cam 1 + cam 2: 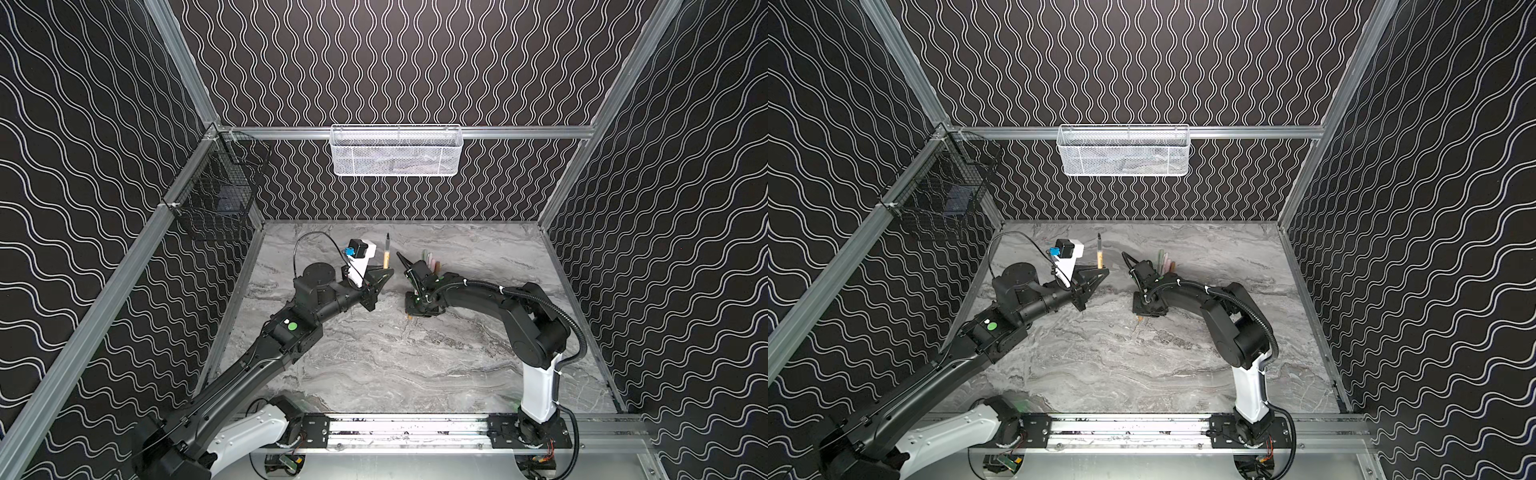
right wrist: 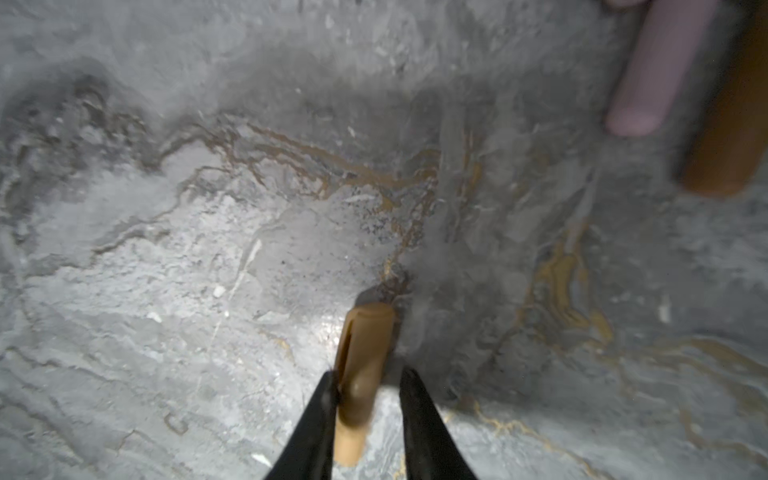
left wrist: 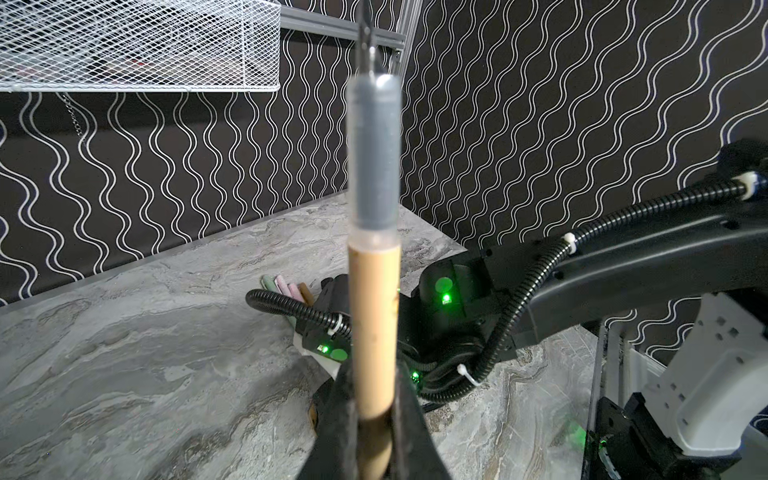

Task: Insert the pens into the pen caps
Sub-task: 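Hold the pen upright with left while right reaches down to the tan cap, then grasp the tan cap with the right gripper and lift it toward the pen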

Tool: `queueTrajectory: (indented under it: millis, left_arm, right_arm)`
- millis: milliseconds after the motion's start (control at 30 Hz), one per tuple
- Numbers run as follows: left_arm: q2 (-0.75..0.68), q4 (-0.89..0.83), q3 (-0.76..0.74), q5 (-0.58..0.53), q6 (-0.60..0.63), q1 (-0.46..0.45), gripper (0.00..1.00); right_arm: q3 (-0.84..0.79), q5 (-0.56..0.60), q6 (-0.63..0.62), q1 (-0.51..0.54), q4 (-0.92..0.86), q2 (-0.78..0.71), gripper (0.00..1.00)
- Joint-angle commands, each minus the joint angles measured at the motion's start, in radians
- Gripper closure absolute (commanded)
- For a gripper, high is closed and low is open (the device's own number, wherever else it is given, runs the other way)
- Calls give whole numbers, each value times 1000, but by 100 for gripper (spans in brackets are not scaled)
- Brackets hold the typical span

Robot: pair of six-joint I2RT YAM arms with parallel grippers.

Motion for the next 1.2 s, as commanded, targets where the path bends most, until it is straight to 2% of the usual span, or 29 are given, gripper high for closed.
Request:
queueTrajectory:
  millis: [0,233,567,700,933,1167]
  left_arm:
    - [5,37,2,16,-12,-1,95]
    - [5,37,1,16,-9,-1,95]
    - [11,37,0,16,-2,0,95]
    - [14,56,-7,29,-3,0,96]
    - [31,82,-14,84,7,-9,98]
    - [53,78,-8,115,20,-30,98]
  right_arm:
    - [16,46,-5,8,-48,22,71]
    - [20,61,-25,9,-49,38,81]
    - [-21,46,-40,10,30,-52,86]
    - [-126,33,-42,9,153,-210,89]
    - [-340,31,-84,9,445,-584,91]
    - [-287,32,-192,9,558,-786,92]
